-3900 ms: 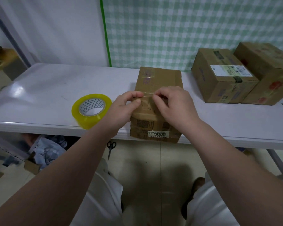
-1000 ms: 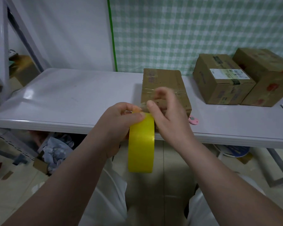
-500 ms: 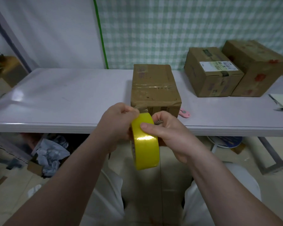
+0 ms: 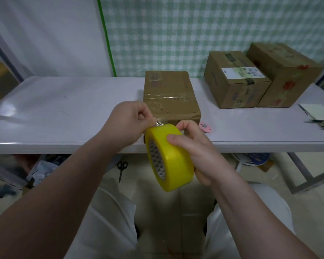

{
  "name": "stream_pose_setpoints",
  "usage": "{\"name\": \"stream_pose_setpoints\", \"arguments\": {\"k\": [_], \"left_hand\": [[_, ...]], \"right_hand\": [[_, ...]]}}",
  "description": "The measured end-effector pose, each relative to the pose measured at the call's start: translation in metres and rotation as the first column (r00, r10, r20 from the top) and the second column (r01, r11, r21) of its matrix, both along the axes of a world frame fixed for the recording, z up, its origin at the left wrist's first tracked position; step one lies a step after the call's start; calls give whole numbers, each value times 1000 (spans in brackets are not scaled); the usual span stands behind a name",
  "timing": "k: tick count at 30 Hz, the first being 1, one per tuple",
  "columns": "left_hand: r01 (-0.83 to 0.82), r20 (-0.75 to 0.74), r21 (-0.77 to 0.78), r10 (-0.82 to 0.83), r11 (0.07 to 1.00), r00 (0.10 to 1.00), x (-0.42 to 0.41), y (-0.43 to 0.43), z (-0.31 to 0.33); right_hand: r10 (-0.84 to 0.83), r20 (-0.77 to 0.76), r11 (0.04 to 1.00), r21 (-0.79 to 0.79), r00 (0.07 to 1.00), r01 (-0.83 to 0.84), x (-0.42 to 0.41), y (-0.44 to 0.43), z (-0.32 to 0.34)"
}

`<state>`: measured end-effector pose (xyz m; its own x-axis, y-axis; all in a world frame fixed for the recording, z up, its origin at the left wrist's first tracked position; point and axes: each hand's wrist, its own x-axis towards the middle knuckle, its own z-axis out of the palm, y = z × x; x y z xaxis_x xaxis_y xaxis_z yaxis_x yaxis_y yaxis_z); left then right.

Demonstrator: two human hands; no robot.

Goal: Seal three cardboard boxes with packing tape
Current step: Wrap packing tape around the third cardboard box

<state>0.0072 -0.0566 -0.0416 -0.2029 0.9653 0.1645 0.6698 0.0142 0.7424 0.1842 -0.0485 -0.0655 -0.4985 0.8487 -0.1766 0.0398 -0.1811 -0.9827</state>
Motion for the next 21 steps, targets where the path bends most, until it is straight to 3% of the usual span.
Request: {"name": "stream_pose_setpoints", "arguments": {"k": [4,7,10,13,15,17,21], "left_hand": [[-28,29,44,27,999,999,-5,15,19],[35,33,-6,-35,999,999,-7,26,25],[99,208,-120,-73,988,976,-12,33,26],[204,460,-247,-70,947,885,-21,34,28],[264,515,-289,-83,920,853,-26,32,28],[250,438,-274,-110,929,892,-28,31,24],[110,102,-133,-97,985,990,-23,35,21]], "right_hand": [[-102,22,993,63,995,100,-9,5,7],[-154,64,986,69,986,149,-16,6,8],[-181,75,983,57,981,177,-20,7,10],[-170,95,984,63,981,164,-17,7,7],[-133,87,991,36,987,131,-14,6,3],[-104,81,995,0,991,104,-12,4,0],[-144,77,989,20,986,143,-18,3,0]]}}
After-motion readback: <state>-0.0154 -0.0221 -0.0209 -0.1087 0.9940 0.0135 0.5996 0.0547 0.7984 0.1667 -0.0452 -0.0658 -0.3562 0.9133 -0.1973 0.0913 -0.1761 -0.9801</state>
